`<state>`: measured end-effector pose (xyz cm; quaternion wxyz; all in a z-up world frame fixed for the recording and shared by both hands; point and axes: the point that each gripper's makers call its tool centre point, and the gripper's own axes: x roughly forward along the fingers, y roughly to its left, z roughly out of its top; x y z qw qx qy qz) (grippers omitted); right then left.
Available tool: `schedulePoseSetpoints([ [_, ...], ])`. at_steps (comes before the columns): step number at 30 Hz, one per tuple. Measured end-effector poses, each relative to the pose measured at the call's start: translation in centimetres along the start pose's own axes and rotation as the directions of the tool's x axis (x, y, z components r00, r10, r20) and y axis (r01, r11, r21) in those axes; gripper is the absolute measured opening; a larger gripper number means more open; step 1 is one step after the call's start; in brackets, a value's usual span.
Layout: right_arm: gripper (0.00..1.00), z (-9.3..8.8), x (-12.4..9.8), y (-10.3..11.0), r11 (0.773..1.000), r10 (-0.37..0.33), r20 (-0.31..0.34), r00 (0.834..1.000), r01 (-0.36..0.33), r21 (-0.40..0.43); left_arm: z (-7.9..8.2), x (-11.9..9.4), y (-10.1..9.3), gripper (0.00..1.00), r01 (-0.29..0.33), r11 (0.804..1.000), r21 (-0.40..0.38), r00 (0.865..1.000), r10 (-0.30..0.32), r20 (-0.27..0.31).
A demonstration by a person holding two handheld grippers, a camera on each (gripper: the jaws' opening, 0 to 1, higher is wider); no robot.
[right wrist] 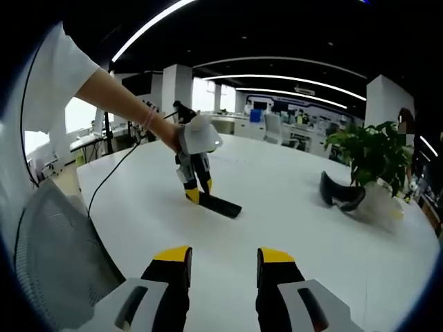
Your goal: Press the specified remote control buttons in sequence, fully releasing each button before pressing the next.
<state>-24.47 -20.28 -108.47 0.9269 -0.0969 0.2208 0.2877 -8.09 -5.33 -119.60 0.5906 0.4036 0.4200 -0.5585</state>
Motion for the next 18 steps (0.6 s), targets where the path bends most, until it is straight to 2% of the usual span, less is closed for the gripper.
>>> schedulePoseSetpoints([
  [10,0.35,0.0,0.0,0.0,1.0,0.001,-0.003,1.0,-0.001,-0.006,-0.6,-0.2,-1.9,0.24,0.003,1.0,-0.009,0.998,-0.003,0.06],
  [14,0.35,-0.1,0.0,0.0,1.0,-0.002,-0.006,1.0,0.002,-0.008,-0.6,-0.3,-2.5,0.24,-0.004,0.998,-0.056,0.994,0.01,0.111],
  [18,0.35,-0.1,0.0,-0.1,1.0,-0.007,-0.005,1.0,0.007,-0.003,-0.7,-0.4,-3.0,0.24,-0.012,0.996,-0.085,0.99,0.024,0.139],
])
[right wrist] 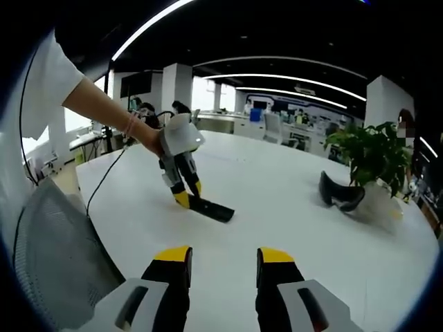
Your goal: Press the specified remote control buttons in sequence, fully releasing each button before pressing the next.
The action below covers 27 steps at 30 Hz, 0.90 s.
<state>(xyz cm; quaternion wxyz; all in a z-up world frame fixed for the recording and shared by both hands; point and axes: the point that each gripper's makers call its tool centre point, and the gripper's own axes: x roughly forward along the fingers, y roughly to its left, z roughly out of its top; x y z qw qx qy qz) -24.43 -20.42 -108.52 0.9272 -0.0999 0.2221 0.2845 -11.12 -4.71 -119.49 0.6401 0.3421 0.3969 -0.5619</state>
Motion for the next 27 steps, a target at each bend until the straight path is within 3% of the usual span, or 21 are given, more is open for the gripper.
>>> schedulePoseSetpoints([
  [27,0.35,-0.1,0.0,0.1,1.0,0.004,-0.011,1.0,-0.004,-0.01,-0.3,-0.3,-5.1,0.24,-0.025,1.0,-0.016,0.997,0.027,0.067],
])
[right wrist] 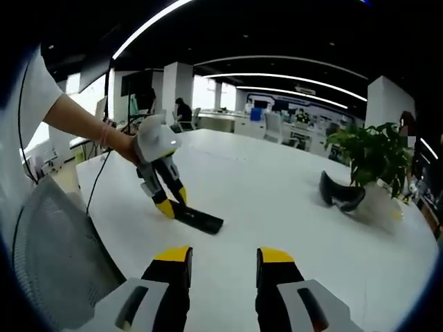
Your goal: Press the specified remote control buttons in sequence, fully releasing each button before pressing the next.
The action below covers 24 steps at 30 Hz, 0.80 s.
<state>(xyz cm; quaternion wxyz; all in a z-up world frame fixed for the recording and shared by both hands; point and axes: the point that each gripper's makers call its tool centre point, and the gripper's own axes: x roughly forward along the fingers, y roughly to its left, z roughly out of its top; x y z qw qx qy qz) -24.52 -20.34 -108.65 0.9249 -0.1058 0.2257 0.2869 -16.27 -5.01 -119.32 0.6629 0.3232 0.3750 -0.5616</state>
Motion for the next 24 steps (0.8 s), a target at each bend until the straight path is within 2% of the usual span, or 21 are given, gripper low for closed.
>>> schedulePoseSetpoints([
  [13,0.35,0.0,0.1,0.0,1.0,0.0,-0.007,1.0,0.0,-0.006,-0.2,-0.1,-2.3,0.24,0.007,1.0,0.019,1.0,-0.007,-0.009],
  [24,0.34,-0.2,0.1,0.3,1.0,0.006,-0.015,1.0,-0.007,-0.016,-0.3,0.1,-5.0,0.24,0.022,0.998,0.062,1.0,-0.021,-0.016],
])
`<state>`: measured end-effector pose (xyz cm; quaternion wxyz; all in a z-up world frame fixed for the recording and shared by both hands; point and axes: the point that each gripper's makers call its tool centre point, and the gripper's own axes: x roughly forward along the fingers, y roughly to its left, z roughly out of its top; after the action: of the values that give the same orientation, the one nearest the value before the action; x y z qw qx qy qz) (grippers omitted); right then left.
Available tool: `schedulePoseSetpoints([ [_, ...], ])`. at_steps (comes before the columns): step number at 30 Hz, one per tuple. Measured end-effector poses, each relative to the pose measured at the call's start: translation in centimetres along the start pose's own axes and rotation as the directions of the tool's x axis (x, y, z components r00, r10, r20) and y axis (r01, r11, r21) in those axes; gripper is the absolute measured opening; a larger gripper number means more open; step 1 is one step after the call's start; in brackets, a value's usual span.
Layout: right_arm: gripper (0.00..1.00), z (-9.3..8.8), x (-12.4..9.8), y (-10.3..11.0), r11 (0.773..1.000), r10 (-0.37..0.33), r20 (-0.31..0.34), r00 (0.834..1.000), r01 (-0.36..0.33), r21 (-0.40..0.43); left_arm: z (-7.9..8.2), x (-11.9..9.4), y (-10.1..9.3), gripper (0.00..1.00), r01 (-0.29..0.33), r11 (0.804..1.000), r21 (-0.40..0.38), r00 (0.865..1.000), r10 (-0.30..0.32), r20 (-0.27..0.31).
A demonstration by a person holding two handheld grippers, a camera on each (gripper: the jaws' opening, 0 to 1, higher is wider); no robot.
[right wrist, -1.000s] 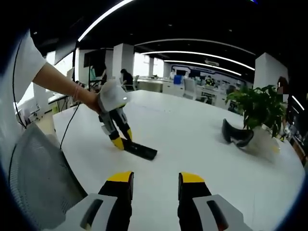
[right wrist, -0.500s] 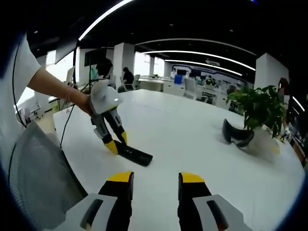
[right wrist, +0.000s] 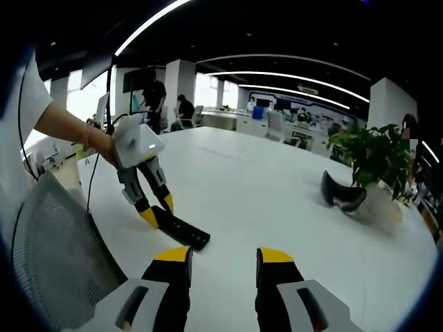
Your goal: Press the specified remote control buttons in sequence, fully releasing each button before pressing the next.
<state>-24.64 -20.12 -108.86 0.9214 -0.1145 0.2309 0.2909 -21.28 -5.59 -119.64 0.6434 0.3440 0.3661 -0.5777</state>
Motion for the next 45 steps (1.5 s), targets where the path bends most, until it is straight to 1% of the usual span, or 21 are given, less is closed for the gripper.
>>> schedulePoseSetpoints([
  [5,0.34,-0.1,0.0,0.1,1.0,0.004,-0.004,1.0,-0.004,-0.004,-0.1,-0.1,-1.0,0.24,-0.005,1.0,0.0,1.0,0.005,-0.003],
  [11,0.34,-0.2,0.1,0.3,1.0,0.011,-0.012,1.0,-0.011,-0.007,0.0,-0.1,-2.9,0.24,-0.017,1.0,0.007,1.0,0.017,-0.004],
  [20,0.33,-0.4,0.2,0.7,0.999,0.028,-0.025,0.999,-0.029,-0.018,0.1,-0.2,-4.6,0.24,-0.019,1.0,-0.02,1.0,0.019,-0.001],
  [24,0.33,-0.4,0.3,1.2,0.999,0.051,-0.032,0.998,-0.051,-0.016,0.1,-0.2,-5.2,0.24,-0.027,0.999,-0.029,1.0,0.026,-0.004],
  [25,0.33,-0.6,0.4,1.8,0.996,0.084,-0.042,0.996,-0.085,-0.013,0.0,-0.3,-5.3,0.24,-0.03,0.999,-0.03,1.0,0.03,-0.007],
  [26,0.32,-0.9,0.5,2.8,0.99,0.14,-0.057,0.988,-0.14,0.009,0.1,-0.3,-5.6,0.24,-0.032,0.999,-0.034,0.999,0.032,-0.013],
  [27,0.32,-1.2,0.6,3.4,0.983,0.181,-0.071,0.981,-0.179,0.037,0.1,-0.3,-5.7,0.24,-0.034,0.999,-0.033,0.999,0.034,-0.016],
  [28,0.3,-1.3,0.7,3.9,0.977,0.21,-0.079,0.975,-0.207,0.049,0.0,-0.3,-5.9,0.24,-0.035,0.999,-0.035,0.999,0.034,-0.018],
  [29,0.3,-1.4,0.7,4.5,0.97,0.242,-0.084,0.967,-0.239,0.044,0.0,-0.3,-6.1,0.24,-0.036,0.999,-0.037,0.999,0.036,-0.019],
  [30,0.29,-1.8,0.7,5.4,0.957,0.289,-0.112,0.951,-0.286,0.042,0.0,-0.3,-6.3,0.24,-0.037,0.999,-0.04,0.999,0.036,-0.019],
  [31,0.29,-1.9,0.7,5.7,0.954,0.3,-0.119,0.947,-0.297,0.041,-0.1,-0.4,-6.5,0.24,-0.04,0.998,-0.045,0.999,0.04,-0.016],
  [34,0.29,-2.8,0.7,7.2,0.929,0.365,-0.18,0.913,-0.37,0.008,-0.1,-0.4,-6.9,0.24,-0.051,0.997,-0.066,0.999,0.051,-0.005],
  [36,0.28,-3.2,0.6,8.0,0.915,0.393,-0.209,0.895,-0.403,-0.008,-0.1,-0.4,-7.2,0.24,-0.055,0.995,-0.08,0.998,0.055,0.006],
  [37,0.28,-3.4,0.6,8.5,0.903,0.416,-0.225,0.881,-0.429,-0.009,0.0,-0.4,-7.3,0.24,-0.057,0.995,-0.083,0.998,0.058,0.009],
  [38,0.27,-3.4,0.7,8.7,0.899,0.424,-0.228,0.876,-0.438,-0.012,-0.1,-0.4,-7.4,0.24,-0.061,0.994,-0.087,0.998,0.062,0.013],
  [41,0.25,-3.7,1.0,9.5,0.875,0.459,-0.262,0.849,-0.483,-0.029,-0.1,-0.5,-7.7,0.24,-0.069,0.992,-0.106,0.997,0.073,0.03],
  [42,0.25,-3.8,1.1,9.6,0.871,0.464,-0.271,0.843,-0.491,-0.035,-0.1,-0.5,-7.9,0.24,-0.071,0.991,-0.111,0.996,0.076,0.039],
  [43,0.24,-3.9,1.3,9.9,0.862,0.474,-0.286,0.832,-0.505,-0.041,-0.1,-0.5,-8.0,0.24,-0.071,0.991,-0.115,0.996,0.077,0.046],
  [45,0.23,-3.9,1.6,10.2,0.852,0.484,-0.299,0.823,-0.521,-0.056,-0.1,-0.5,-8.4,0.24,-0.069,0.991,-0.114,0.995,0.076,0.064],
])
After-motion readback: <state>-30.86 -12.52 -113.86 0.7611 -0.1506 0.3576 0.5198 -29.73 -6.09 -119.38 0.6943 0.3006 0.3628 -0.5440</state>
